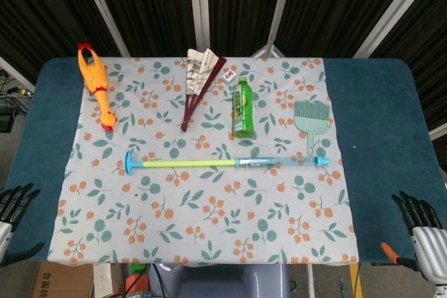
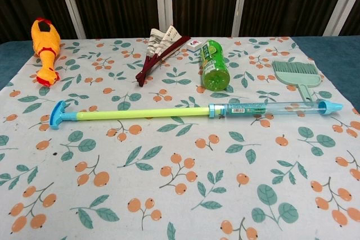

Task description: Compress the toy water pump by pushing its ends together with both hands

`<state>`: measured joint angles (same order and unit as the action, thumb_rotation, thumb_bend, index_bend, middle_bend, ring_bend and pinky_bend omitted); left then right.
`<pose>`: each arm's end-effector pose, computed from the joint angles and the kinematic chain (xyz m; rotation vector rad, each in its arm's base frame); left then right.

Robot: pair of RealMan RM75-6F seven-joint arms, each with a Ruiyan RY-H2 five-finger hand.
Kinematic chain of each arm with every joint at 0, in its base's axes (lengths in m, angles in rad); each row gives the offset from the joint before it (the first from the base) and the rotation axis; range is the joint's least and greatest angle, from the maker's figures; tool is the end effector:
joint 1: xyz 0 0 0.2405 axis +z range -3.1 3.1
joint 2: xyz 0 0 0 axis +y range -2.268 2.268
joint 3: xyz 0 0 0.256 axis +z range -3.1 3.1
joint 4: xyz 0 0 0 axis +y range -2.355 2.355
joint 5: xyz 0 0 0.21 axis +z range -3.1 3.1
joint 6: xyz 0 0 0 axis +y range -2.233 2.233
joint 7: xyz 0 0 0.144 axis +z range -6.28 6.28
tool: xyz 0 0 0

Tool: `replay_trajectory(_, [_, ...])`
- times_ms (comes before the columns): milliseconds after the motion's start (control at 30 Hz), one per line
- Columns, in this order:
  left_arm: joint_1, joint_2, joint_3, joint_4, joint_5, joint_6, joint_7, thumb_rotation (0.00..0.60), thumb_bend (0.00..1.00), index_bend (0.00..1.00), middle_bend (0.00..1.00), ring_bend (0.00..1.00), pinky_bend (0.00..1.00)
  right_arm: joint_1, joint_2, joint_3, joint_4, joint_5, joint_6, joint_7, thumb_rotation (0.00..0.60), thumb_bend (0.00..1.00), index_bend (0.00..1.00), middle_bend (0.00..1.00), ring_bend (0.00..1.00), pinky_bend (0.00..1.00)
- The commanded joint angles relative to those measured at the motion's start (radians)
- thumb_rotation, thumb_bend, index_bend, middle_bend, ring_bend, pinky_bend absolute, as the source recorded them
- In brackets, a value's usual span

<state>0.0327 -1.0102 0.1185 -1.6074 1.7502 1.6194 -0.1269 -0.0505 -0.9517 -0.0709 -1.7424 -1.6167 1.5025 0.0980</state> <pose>-0.3080 0.1066 0.1750 -1.5391 -0.9562 -0.9360 -0.3093 -0.1124 0.1802 1.4205 -1.0795 0.8372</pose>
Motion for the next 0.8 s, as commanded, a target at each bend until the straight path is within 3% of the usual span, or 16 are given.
replay_trajectory(33, [-0.001, 0.001, 0.0, 0.0, -0.001, -0.001, -0.002, 0.6, 0.04, 0.0, 0.0, 0.0, 0.01, 0.0, -0.001, 0.0, 0.001, -0.001, 0.002, -0.001, 0.6, 0.26, 0.0, 0.0, 0.0, 0.0])
replay_trajectory(800, [-0.004, 0.003, -0.001, -0.014, -0.013, -0.016, 0.01, 0.6, 0.05, 0.0, 0.0, 0.0, 0.01, -0.005, -0.035, 0.018, 0.033, -0.025, 0.051, 0.03, 0.6, 0.26, 0.0, 0.0, 0.0, 0.0])
